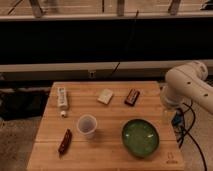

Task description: Place the eraser in the ceramic cup

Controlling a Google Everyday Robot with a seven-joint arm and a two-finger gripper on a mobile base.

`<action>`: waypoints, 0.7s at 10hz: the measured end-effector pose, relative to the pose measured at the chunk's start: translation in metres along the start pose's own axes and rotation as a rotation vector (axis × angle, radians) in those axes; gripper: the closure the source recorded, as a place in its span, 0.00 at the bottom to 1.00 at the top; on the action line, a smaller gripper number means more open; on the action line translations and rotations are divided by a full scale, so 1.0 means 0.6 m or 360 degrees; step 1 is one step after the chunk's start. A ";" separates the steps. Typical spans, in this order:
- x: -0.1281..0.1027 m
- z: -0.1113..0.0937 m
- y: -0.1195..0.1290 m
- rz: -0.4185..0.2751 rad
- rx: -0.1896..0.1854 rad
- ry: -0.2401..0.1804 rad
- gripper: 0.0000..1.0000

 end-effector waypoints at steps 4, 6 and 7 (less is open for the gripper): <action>-0.012 0.016 -0.064 -0.0038 0.0036 0.0001 0.20; -0.015 0.024 -0.087 -0.0057 0.0047 0.0006 0.20; -0.015 0.028 -0.098 -0.0071 0.0052 0.0010 0.20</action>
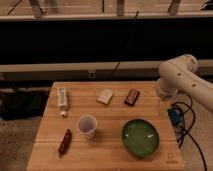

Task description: Place the eraser in the ceramic cup

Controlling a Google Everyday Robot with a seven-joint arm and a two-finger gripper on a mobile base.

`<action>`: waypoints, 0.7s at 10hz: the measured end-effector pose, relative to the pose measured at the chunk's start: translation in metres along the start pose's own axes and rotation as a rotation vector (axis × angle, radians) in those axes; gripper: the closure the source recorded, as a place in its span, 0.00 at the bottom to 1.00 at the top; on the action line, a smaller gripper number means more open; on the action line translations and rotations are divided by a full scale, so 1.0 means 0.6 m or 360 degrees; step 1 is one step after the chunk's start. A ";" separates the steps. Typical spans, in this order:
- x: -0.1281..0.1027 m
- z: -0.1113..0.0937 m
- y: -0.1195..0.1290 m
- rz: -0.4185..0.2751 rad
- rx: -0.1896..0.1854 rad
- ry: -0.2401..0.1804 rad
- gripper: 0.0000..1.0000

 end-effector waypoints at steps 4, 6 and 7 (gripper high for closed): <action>-0.019 0.026 -0.055 -0.0066 0.0031 -0.0005 0.20; -0.022 0.039 -0.073 -0.0094 0.0045 -0.0006 0.20; -0.026 0.046 -0.081 -0.0114 0.0051 -0.0008 0.20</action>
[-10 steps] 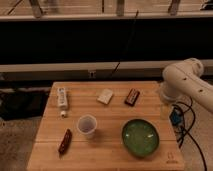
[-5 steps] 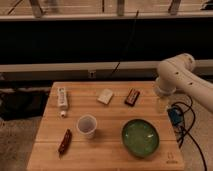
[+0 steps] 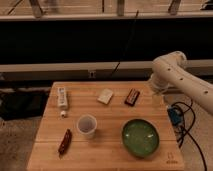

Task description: Place the eraser in the ceramic cup

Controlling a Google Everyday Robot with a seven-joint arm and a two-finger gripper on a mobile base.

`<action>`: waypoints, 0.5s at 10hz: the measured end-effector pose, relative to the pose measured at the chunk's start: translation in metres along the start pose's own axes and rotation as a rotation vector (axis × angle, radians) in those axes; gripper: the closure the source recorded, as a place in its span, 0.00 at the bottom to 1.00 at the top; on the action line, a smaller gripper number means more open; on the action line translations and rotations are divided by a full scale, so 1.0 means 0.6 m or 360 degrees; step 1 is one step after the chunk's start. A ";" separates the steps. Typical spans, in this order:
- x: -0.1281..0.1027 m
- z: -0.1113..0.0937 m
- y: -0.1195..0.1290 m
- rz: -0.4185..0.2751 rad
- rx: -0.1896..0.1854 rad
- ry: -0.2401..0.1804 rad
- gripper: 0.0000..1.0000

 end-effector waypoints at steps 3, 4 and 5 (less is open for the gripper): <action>-0.013 0.033 -0.031 -0.0067 0.0014 -0.0012 0.20; -0.015 0.043 -0.037 -0.0080 0.0014 -0.0017 0.20; -0.014 0.053 -0.043 -0.0090 0.0016 -0.0020 0.20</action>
